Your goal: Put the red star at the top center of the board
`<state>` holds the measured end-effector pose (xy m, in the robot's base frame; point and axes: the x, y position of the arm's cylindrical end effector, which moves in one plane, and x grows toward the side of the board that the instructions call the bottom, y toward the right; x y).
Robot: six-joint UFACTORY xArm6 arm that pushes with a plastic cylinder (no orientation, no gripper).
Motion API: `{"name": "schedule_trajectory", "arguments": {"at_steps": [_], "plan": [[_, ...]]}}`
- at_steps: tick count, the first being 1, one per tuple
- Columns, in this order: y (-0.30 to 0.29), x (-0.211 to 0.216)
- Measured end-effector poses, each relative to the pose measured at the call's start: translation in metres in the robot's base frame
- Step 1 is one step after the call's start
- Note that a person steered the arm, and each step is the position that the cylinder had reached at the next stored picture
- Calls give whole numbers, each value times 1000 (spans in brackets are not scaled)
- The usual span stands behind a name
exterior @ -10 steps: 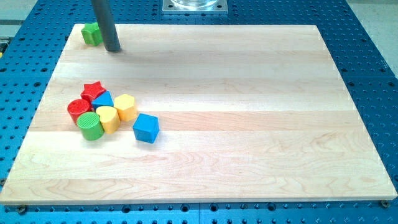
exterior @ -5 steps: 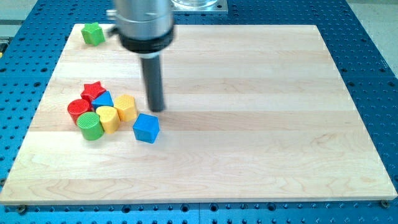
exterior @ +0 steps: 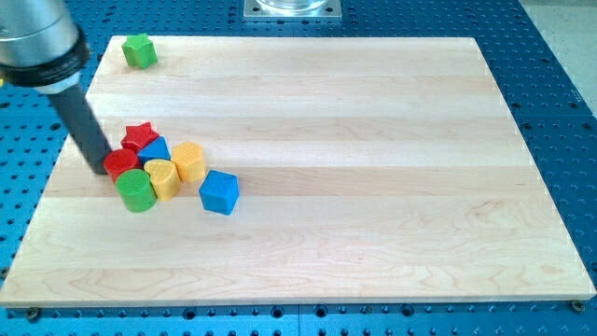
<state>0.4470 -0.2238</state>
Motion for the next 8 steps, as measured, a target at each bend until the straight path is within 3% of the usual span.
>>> {"name": "schedule_trajectory", "arguments": {"at_steps": [2, 3, 4, 5, 6, 7, 8], "plan": [[109, -74], [177, -82], [147, -48], [213, -57], [269, -95], [271, -131], [283, -83]]}}
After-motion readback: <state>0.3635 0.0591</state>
